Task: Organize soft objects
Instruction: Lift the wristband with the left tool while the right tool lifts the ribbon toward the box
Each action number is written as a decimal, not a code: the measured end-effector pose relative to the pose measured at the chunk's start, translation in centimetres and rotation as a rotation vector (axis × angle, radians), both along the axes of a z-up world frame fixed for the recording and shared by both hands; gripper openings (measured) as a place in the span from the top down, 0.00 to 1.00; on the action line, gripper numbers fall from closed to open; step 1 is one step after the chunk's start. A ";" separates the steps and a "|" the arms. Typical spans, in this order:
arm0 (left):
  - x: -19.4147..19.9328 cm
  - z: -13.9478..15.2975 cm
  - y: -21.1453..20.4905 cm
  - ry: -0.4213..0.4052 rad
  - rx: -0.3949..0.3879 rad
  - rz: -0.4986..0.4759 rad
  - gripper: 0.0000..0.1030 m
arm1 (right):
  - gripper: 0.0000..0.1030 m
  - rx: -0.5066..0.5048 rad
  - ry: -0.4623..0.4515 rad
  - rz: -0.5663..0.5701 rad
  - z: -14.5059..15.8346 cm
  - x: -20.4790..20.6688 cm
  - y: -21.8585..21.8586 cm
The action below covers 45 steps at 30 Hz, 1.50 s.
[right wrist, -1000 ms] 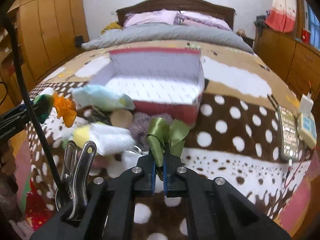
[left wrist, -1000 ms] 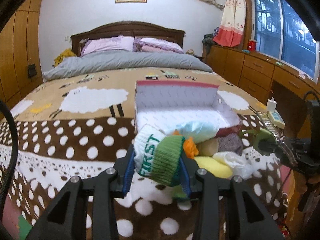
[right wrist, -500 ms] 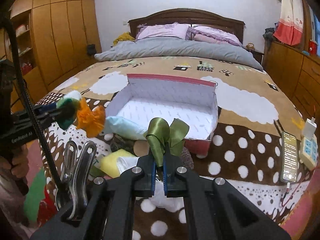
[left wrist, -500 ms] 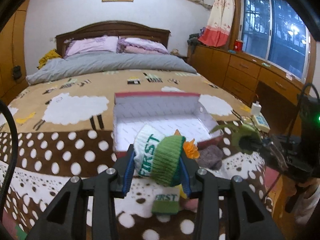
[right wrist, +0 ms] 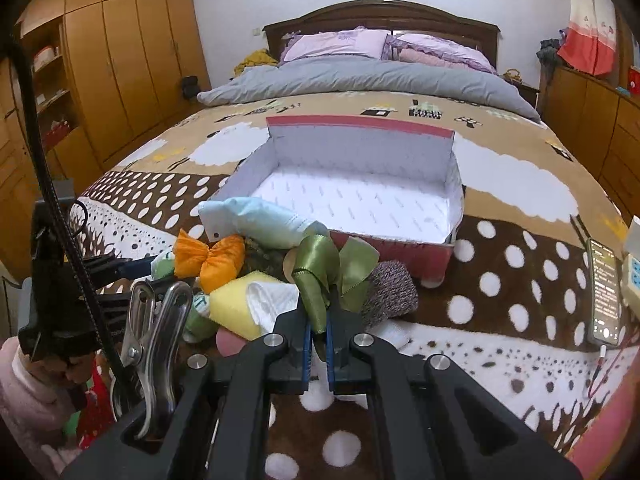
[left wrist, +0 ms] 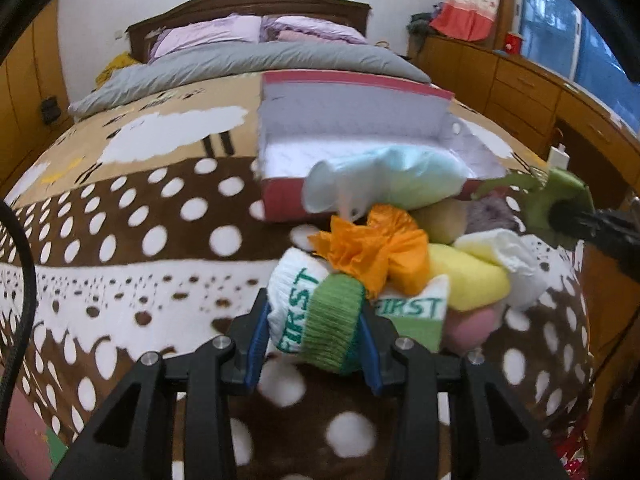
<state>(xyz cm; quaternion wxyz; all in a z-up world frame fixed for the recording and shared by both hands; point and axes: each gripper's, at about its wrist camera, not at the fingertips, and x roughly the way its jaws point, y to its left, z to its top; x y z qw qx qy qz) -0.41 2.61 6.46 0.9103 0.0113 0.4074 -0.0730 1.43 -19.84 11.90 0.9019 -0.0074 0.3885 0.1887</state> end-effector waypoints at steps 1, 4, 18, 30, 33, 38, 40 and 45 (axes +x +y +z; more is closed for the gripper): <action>0.0 -0.1 0.3 0.001 0.005 0.005 0.60 | 0.94 0.003 0.004 0.000 -0.1 0.1 0.0; -0.2 -0.5 0.7 0.010 0.025 0.014 0.60 | 0.94 0.017 0.007 0.008 -0.1 0.0 0.3; -0.1 -1.5 0.5 0.028 0.040 -0.008 0.60 | 0.94 0.094 0.022 0.203 -0.6 1.4 9.1; -0.7 0.1 4.0 -0.003 -0.016 0.056 0.60 | 0.94 0.017 0.106 0.225 -5.5 4.1 12.0; -0.9 1.1 4.8 -0.025 -0.020 0.075 0.60 | 0.94 0.015 0.105 0.226 -5.4 4.1 11.9; -0.9 2.3 5.0 -0.051 -0.016 0.079 0.60 | 0.94 0.019 0.085 0.231 -4.5 3.6 11.7; -0.9 2.7 4.9 -0.056 -0.019 0.074 0.60 | 0.94 0.020 0.072 0.230 -3.8 3.2 11.6; -0.6 3.9 4.3 -0.070 -0.025 0.054 0.60 | 0.94 0.023 0.038 0.236 -1.7 2.5 11.1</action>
